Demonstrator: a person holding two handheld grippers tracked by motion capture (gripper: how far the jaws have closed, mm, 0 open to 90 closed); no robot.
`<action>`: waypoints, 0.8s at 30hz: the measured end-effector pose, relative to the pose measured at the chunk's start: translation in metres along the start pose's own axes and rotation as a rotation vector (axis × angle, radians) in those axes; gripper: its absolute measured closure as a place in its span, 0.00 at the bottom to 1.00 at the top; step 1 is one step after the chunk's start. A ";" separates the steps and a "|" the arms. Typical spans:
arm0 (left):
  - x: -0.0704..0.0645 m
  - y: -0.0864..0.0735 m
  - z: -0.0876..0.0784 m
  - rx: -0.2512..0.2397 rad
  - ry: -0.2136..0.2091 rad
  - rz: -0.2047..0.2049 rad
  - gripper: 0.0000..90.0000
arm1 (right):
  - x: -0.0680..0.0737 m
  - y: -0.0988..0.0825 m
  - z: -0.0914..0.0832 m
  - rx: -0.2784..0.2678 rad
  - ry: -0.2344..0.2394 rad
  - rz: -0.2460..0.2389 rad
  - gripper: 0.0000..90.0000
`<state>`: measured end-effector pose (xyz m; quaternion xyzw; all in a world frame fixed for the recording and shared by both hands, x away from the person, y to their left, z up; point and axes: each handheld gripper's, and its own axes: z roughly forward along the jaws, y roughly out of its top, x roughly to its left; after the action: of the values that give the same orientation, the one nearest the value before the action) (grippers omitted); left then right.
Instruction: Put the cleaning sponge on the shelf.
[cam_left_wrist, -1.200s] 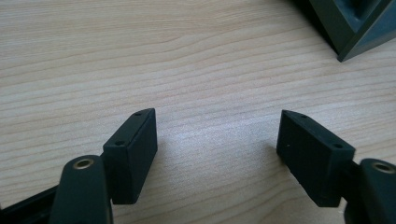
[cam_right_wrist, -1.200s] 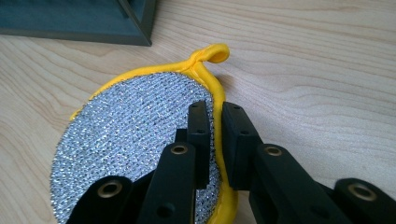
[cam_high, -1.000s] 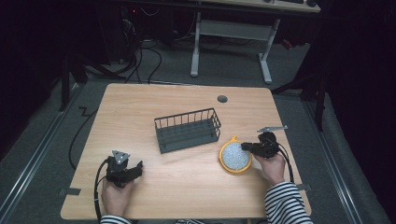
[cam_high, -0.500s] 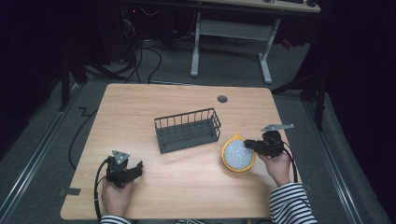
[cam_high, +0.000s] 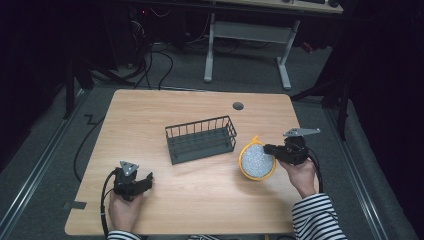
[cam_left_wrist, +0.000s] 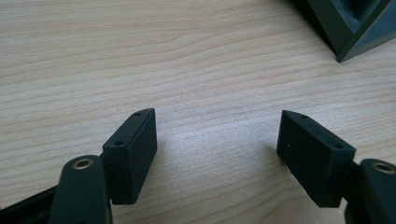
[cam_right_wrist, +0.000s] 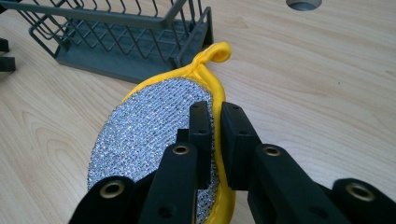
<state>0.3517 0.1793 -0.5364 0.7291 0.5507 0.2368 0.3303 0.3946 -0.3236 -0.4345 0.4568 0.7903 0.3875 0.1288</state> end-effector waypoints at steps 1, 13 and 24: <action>0.000 0.000 0.000 0.001 0.000 0.003 0.32 | 0.001 0.001 -0.001 -0.005 0.002 0.000 0.93; 0.000 0.000 0.000 0.001 0.000 0.004 0.32 | 0.011 0.019 -0.010 -0.026 0.012 -0.055 0.93; -0.001 0.000 0.000 0.001 0.002 0.002 0.32 | 0.018 0.039 -0.016 -0.051 0.028 -0.080 0.93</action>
<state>0.3515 0.1787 -0.5365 0.7294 0.5504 0.2377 0.3293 0.4004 -0.3057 -0.3930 0.4160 0.7996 0.4083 0.1444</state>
